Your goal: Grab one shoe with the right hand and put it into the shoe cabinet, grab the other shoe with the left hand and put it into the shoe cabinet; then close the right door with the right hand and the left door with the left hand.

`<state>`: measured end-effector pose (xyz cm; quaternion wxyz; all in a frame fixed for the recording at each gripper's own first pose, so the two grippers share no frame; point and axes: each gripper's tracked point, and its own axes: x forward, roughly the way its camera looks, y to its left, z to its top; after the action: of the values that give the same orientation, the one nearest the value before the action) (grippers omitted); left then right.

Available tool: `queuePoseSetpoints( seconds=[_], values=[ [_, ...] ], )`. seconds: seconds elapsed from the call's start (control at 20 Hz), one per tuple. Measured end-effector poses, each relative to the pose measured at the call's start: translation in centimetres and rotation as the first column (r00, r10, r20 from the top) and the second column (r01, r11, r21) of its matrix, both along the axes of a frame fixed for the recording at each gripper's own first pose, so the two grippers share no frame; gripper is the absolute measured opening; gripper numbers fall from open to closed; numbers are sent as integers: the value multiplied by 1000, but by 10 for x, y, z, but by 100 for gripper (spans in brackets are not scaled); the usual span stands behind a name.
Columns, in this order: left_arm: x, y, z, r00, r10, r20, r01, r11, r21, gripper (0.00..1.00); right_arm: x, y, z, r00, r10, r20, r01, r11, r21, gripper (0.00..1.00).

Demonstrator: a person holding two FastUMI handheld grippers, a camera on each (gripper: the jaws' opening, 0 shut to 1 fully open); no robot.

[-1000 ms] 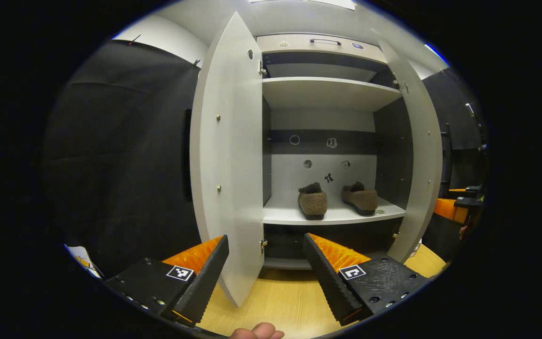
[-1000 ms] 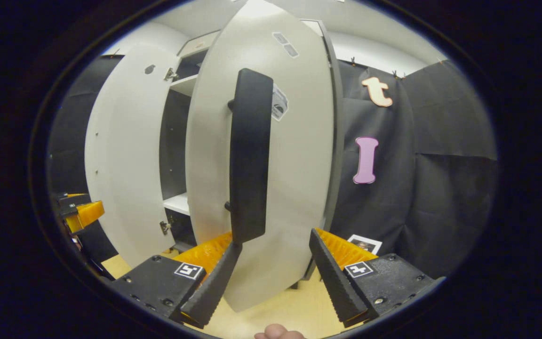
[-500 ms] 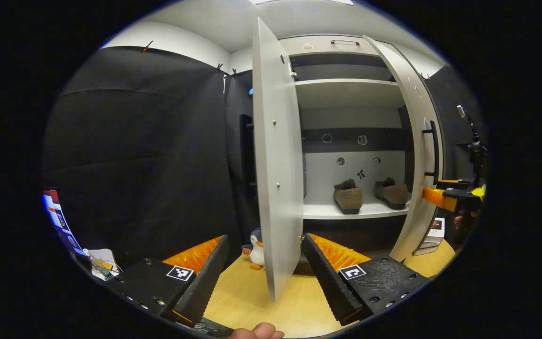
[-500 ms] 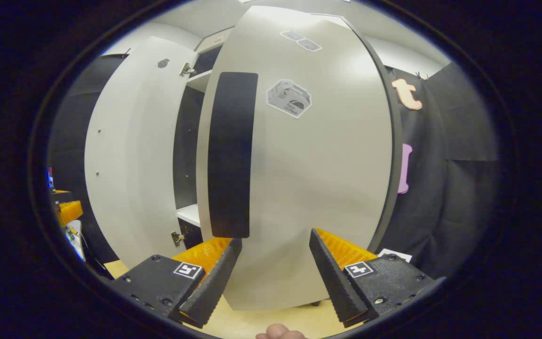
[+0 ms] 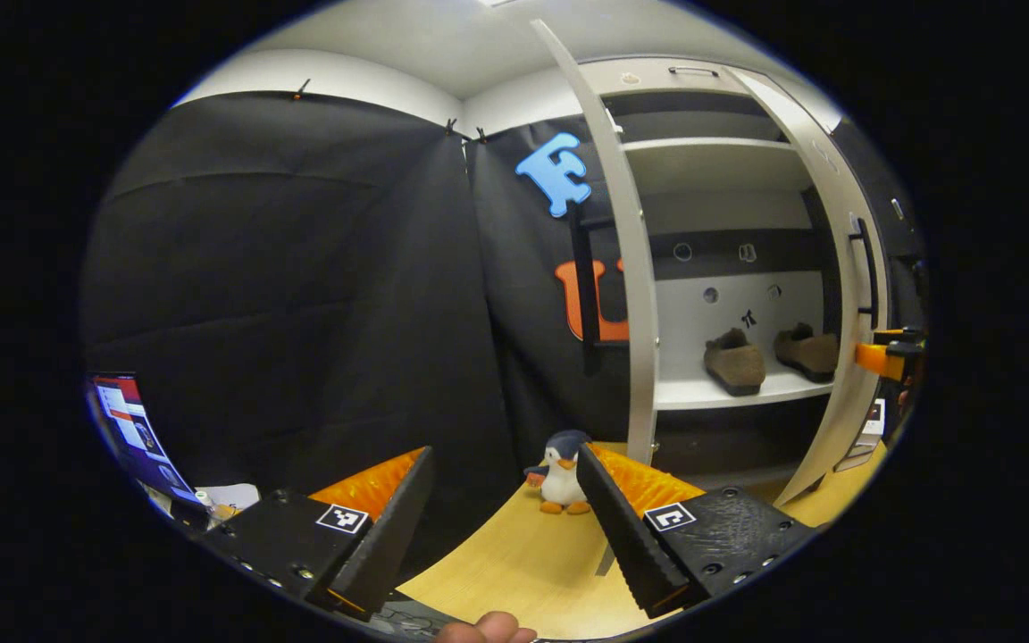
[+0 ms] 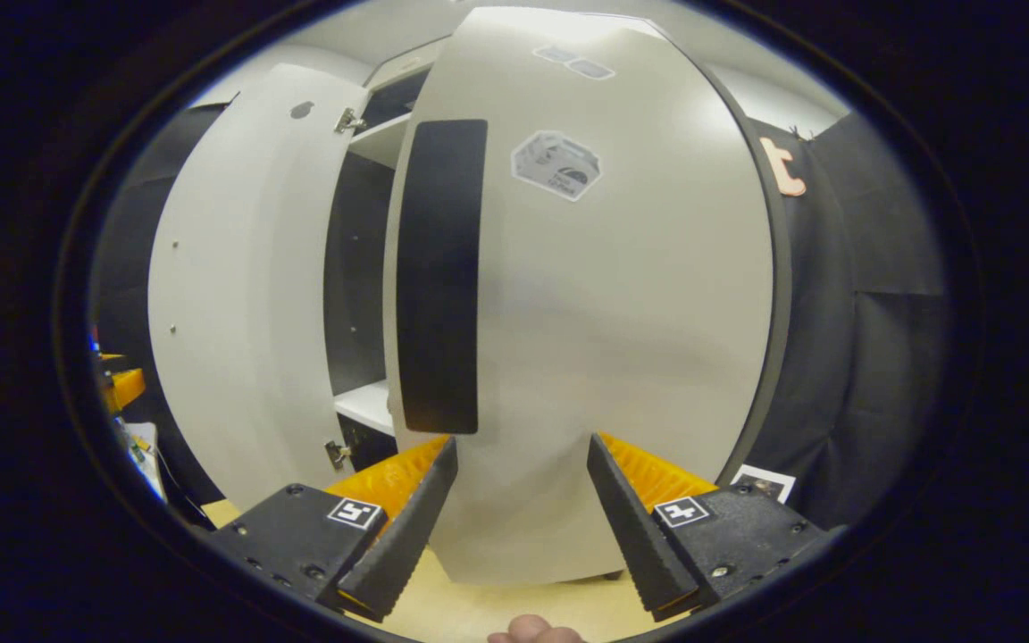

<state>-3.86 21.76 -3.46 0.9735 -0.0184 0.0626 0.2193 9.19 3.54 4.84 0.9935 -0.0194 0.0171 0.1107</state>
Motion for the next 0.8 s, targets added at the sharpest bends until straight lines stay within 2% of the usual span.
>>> queuePoseSetpoints(
  seconds=[0.1, 0.3, 0.35, 0.4, 0.45, 0.6, 0.8],
  values=[
    [17, 3, -14, 999, -40, -35, 40, 999, 5, 97, -9, 3, -7, 1000, 2, -12, -3, 1000, -13, 96],
    [43, -11, -19, 992, -122, -36, 123, 992, 26, 97, -31, -3, -21, 999, -11, -37, 10, 999, -49, 96],
    [45, -16, -18, 991, -132, -31, 133, 990, 40, 96, -35, -2, -25, 999, -5, -49, 3, 999, -49, 94],
    [46, -18, -14, 992, -127, -20, 128, 990, 64, 100, -39, -1, -27, 998, -3, -57, 0, 999, -52, 96],
    [45, -22, -12, 992, -129, -10, 130, 988, 78, 91, -42, -2, -29, 998, -4, -62, 1, 998, -58, 94],
    [46, -32, -16, 986, -169, 2, 169, 984, 49, 90, -49, -1, -28, 998, -7, -62, 3, 998, -68, 96],
    [49, -43, -16, 985, -174, 20, 174, 985, -13, 90, -53, 0, -28, 997, -14, -69, 11, 999, -50, 96]
  ],
)
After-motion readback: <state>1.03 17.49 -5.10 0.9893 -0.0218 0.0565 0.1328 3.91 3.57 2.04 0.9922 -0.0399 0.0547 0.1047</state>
